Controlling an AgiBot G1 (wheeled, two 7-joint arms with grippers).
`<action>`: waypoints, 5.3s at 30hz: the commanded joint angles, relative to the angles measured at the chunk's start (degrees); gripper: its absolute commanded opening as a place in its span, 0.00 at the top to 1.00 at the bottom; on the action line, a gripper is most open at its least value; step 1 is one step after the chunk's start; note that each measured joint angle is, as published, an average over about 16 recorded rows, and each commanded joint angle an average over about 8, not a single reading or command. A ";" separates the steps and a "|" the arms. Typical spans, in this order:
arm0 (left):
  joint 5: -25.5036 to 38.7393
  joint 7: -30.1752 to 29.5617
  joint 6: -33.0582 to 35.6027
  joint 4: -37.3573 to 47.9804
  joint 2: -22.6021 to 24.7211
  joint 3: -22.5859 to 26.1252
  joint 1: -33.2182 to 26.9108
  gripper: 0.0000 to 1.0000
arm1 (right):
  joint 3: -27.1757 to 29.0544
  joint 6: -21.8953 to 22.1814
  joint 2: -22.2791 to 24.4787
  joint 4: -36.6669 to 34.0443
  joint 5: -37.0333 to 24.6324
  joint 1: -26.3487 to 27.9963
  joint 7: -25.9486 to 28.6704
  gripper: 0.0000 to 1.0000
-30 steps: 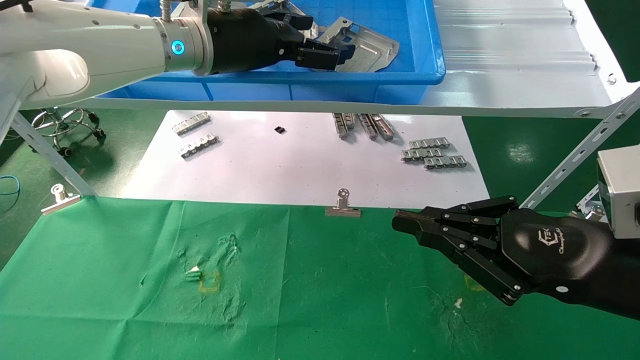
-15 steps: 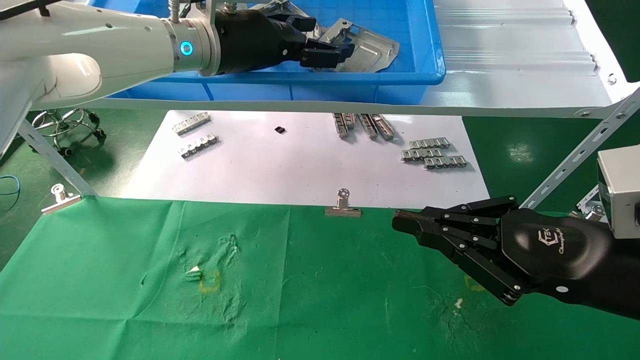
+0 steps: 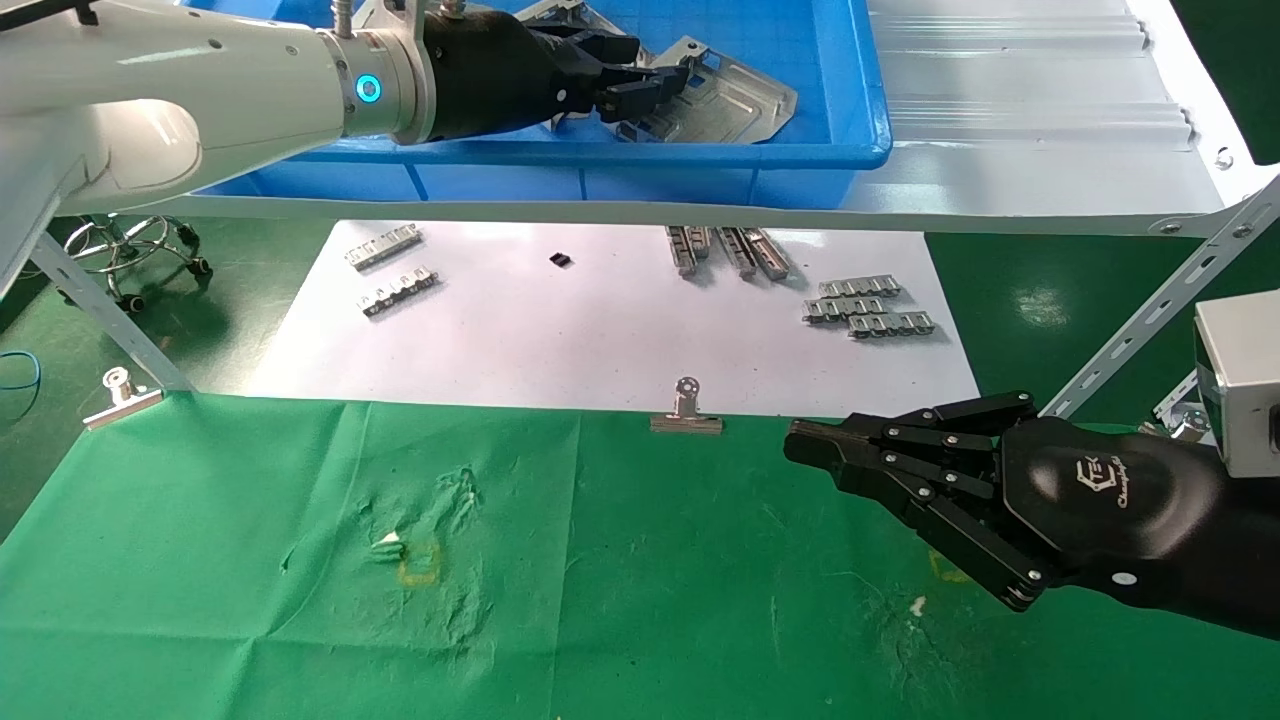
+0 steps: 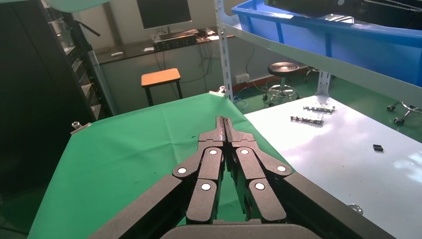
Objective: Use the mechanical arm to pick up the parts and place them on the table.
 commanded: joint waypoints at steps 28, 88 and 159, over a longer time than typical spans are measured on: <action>-7.19 3.22 -1.82 2.24 -0.33 4.82 -2.41 1.00 | 0.00 0.00 0.00 0.00 0.00 0.00 0.00 1.00; -20.99 41.33 46.46 -18.02 -37.68 8.50 2.87 1.00 | 0.00 0.00 0.00 0.00 0.00 0.00 0.00 1.00; -15.07 66.43 45.30 13.97 -23.27 19.23 10.93 0.00 | 0.00 0.00 0.00 0.00 0.00 0.00 0.00 1.00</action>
